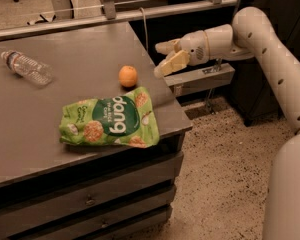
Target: Move orange near green rice chip bag
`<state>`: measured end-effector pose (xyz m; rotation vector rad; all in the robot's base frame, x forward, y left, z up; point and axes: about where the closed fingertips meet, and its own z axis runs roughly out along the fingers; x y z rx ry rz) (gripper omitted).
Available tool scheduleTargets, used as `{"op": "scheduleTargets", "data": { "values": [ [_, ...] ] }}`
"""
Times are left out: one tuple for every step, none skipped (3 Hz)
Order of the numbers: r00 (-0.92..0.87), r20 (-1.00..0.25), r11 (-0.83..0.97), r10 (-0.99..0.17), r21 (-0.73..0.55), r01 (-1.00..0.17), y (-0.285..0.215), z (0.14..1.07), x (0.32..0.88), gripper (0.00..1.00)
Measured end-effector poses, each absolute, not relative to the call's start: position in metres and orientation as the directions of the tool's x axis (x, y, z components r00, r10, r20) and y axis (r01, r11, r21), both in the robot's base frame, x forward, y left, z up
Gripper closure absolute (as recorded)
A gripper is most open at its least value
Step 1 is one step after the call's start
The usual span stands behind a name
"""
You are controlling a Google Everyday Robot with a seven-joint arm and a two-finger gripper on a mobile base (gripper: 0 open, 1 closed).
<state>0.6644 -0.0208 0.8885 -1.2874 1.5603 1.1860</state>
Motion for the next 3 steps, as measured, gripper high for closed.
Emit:
{"op": "scheduleTargets", "data": {
  "values": [
    [-0.153, -0.959, 0.13, -0.237, 0.124, -0.984, -0.054, 0.899, 0.675, 0.0],
    [-0.09, -0.97, 0.24, -0.226, 0.034, -0.97, -0.096, 0.915, 0.687, 0.0],
    [-0.086, -0.971, 0.254, -0.223, 0.027, -0.967, -0.1, 0.915, 0.689, 0.0]
  ]
}}
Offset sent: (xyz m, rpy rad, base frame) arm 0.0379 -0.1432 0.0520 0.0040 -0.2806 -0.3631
